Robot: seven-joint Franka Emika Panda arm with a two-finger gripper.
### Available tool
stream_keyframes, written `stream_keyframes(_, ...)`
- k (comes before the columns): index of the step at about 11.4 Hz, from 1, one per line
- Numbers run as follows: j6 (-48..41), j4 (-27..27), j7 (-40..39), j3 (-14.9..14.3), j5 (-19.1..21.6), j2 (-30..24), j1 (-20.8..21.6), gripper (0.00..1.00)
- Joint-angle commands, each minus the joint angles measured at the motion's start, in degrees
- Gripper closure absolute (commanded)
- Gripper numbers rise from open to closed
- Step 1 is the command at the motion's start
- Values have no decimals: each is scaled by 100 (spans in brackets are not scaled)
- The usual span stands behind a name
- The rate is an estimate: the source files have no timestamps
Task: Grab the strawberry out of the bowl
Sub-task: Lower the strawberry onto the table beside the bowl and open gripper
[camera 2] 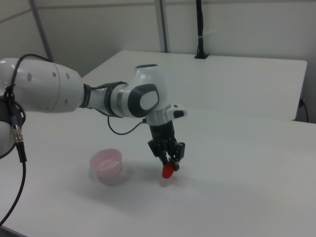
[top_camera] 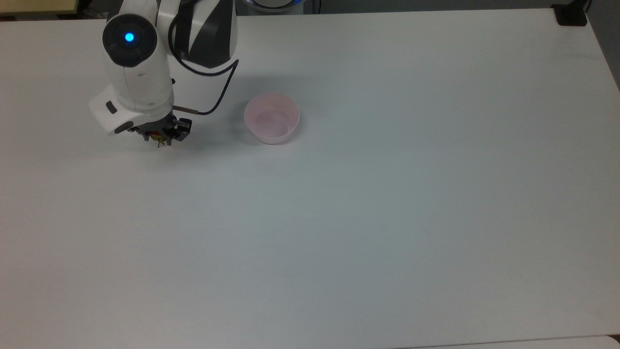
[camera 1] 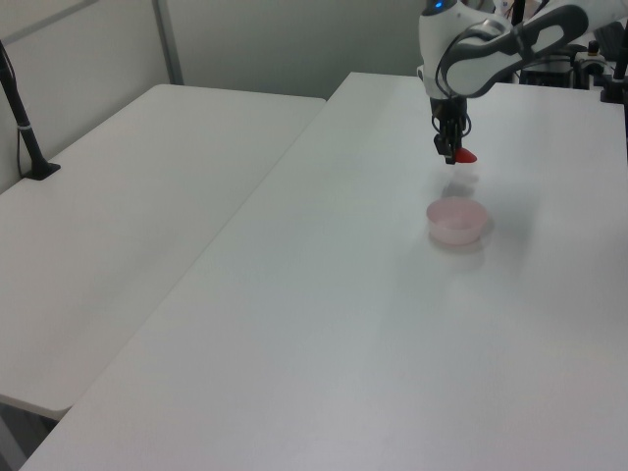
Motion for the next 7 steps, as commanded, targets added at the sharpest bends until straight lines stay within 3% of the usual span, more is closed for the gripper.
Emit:
stream_keyframes(1, 4, 83, 32, 19, -105, -65, -82, 0)
stream_keyframes(4, -537, 136, 198, 72, -17, -704, 119, 0)
stream_keyframes(7, -1638, 294, 331, 72, 420, -1592, 838, 0)
